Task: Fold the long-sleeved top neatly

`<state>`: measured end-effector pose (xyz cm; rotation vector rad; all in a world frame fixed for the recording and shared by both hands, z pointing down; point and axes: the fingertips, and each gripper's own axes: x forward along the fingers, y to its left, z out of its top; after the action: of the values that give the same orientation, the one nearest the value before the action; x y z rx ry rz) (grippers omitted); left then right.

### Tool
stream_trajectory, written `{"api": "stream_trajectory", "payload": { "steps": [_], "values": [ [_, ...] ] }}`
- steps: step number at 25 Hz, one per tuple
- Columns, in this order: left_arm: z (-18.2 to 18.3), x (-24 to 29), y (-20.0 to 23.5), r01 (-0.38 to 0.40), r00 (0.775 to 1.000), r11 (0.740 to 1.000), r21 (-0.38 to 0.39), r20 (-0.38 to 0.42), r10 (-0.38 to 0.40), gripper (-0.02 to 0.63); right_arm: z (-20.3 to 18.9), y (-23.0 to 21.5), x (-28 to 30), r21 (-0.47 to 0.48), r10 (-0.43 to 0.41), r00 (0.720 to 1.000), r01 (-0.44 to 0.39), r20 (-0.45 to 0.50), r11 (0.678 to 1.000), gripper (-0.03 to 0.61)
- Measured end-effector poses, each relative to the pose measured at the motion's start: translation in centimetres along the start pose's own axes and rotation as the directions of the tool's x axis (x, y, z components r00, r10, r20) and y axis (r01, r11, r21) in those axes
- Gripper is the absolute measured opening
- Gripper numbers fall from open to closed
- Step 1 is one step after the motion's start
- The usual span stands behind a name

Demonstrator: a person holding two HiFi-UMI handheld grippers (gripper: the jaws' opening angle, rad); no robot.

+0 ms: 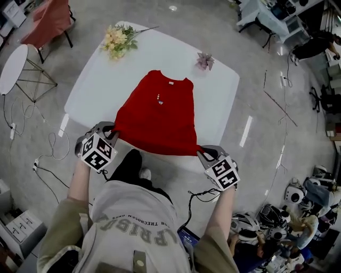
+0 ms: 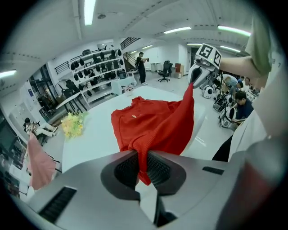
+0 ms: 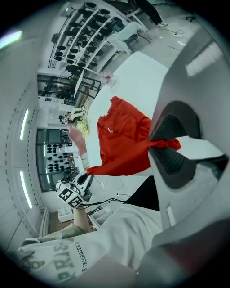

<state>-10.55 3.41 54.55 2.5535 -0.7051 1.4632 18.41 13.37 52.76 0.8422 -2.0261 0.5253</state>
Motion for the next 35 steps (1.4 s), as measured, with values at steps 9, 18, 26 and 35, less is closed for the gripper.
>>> {"api": "stream_trajectory", "payload": {
  "steps": [9, 18, 26, 35],
  "values": [
    [6.2, 4.5, 8.9, 0.05, 0.998, 0.999, 0.011, 0.039, -0.051, 0.031, 5.1, -8.1, 1.5, 0.065, -0.074, 0.997, 0.077, -0.038, 0.995, 0.037],
    [10.9, 8.9, 15.4, 0.013, 1.0, 0.999, -0.035, 0.005, -0.012, 0.031, 9.2, -16.4, 3.4, 0.13, -0.099, 0.995, 0.1, -0.012, 0.986, 0.038],
    [12.4, 14.6, 18.7, -0.027, 0.995, 0.995, -0.098, -0.103, 0.017, 0.031, 9.8, -23.7, 7.9, 0.178, -0.028, 0.998, 0.036, -0.049, 0.983, 0.038],
    [11.9, 19.3, 20.7, -0.06, 0.976, 0.984, -0.166, -0.214, 0.023, 0.037, 9.5, -27.6, 13.4, 0.224, 0.052, 0.993, -0.028, -0.106, 0.974, 0.038]
  ]
}}
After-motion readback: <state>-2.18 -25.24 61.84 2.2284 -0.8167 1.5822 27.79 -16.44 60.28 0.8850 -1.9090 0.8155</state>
